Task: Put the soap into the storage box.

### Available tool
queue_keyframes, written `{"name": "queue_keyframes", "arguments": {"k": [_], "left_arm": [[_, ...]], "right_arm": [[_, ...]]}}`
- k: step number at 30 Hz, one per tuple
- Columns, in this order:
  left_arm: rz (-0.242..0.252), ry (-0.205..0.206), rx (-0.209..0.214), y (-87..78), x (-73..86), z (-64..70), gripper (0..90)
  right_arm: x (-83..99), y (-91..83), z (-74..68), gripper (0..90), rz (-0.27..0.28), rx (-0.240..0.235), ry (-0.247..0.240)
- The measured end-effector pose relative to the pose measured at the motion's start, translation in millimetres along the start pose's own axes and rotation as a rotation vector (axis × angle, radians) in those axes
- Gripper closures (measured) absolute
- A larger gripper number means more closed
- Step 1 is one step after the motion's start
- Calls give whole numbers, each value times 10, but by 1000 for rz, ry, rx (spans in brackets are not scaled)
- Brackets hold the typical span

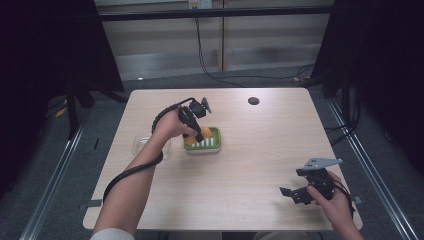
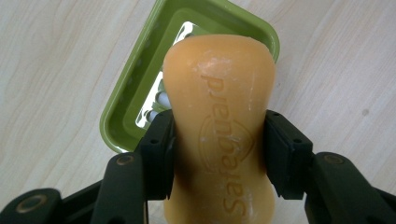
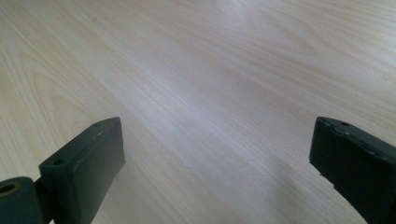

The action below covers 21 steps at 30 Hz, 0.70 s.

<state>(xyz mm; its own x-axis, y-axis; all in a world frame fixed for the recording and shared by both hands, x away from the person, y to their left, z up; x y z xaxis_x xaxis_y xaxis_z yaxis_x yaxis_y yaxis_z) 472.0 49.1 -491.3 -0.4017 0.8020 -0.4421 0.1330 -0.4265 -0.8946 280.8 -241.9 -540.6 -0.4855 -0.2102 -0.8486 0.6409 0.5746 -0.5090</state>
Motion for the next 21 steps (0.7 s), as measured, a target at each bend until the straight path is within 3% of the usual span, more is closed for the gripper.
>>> {"name": "queue_keyframes", "arguments": {"k": [1, 8, 9, 12, 13, 16, 21], "left_arm": [[-6, 17, -1, 4, 6, -14, 499], [2, 16, -4, 48, 6, -22, 498], [-16, 34, 4, 42, 19, -31, 498], [-12, 11, 16, 58, 16, -28, 498], [5, 7, -2, 84, 11, -34, 498], [-12, 32, 5, 89, 22, -55, 498], [1, 26, 3, 110, 9, -53, 498]], "right_arm": [[0, 0, 0, 33, 0, 0, 0], [6, 3, 3, 33, -1, 2, 2], [5, 2, 2, 33, -2, 0, 1], [3, 6, -5, 33, -1, -1, 0], [3, 5, -7, 33, -1, -2, -1], [2, -1, -4, 33, -1, -4, 0], [1, -4, -1, 33, 1, -2, 1]]}}
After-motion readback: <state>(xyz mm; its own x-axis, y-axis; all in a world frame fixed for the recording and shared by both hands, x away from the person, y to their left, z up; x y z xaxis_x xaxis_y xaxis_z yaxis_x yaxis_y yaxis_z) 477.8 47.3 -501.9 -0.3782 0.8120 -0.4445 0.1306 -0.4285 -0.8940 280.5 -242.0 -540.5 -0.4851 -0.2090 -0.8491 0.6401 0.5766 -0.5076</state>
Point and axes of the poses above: each handheld gripper's, and its own axes: y roughly forward along the jaws, x roughly out of its underside, z roughly to its right, the point moved 9 cm from there along y, roughly forward along the jaws, and after that the axes turned 14 degrees about z, right-handed, at the moved point
